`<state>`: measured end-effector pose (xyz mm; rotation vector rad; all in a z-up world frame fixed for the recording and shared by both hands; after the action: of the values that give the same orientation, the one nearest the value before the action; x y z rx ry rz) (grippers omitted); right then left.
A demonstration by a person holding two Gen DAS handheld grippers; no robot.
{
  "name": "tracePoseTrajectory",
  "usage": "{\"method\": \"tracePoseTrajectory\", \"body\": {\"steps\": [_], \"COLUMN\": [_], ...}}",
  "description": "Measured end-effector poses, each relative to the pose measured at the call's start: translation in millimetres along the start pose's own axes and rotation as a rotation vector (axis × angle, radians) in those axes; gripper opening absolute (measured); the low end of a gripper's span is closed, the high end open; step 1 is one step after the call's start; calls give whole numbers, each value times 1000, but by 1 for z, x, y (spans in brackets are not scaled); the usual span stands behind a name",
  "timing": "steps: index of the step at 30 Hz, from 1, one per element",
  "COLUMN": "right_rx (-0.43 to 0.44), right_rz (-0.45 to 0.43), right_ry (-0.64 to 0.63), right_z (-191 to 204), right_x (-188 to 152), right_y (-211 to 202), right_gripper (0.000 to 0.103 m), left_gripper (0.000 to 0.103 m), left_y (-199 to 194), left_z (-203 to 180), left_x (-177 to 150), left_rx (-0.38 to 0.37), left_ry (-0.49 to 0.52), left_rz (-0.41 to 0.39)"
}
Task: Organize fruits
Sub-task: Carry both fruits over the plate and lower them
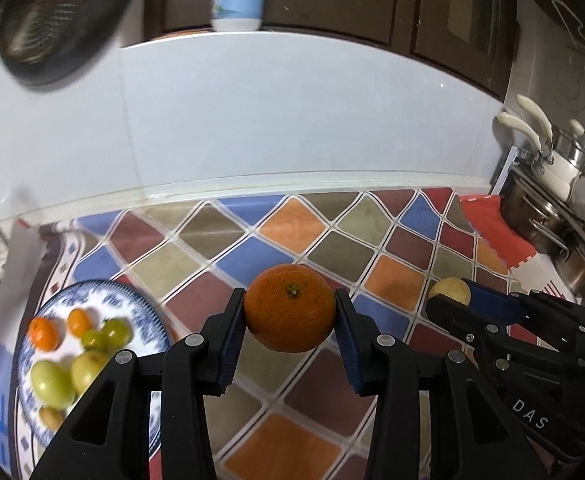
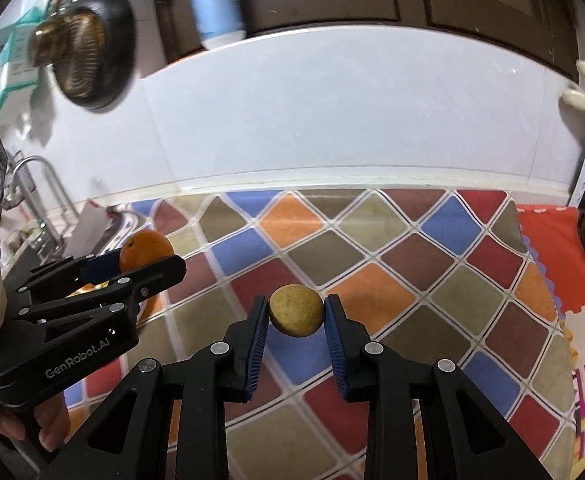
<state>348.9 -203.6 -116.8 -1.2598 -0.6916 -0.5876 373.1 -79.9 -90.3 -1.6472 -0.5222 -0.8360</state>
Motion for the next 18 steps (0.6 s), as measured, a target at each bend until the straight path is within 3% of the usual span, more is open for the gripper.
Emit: {"method": "tracePoseTrajectory", "body": {"steps": [18], "right_rx": [79], "right_rz": [-23], "right_ry": [-72], "right_z": [95], "right_x": [-19], "right_y": [-39], "right_gripper": [30], "left_gripper": [42], "left_y": [-80], "left_z": [68], "left_x": [-46], "left_rx": [55], "left_ry": [-48], "left_rz": [-26]}}
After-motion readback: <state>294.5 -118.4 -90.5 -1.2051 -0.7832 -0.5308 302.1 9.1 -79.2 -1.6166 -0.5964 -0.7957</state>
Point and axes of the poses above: each gripper's, at about its wrist camera, not at the fingertips, and y roughly the way its jaws point, z to its left, x to its top, the point moved 7 cm from there along y, roughly the way its jaws point, and after that the axes turned 1 degree about -z, right-handed, at the moved point
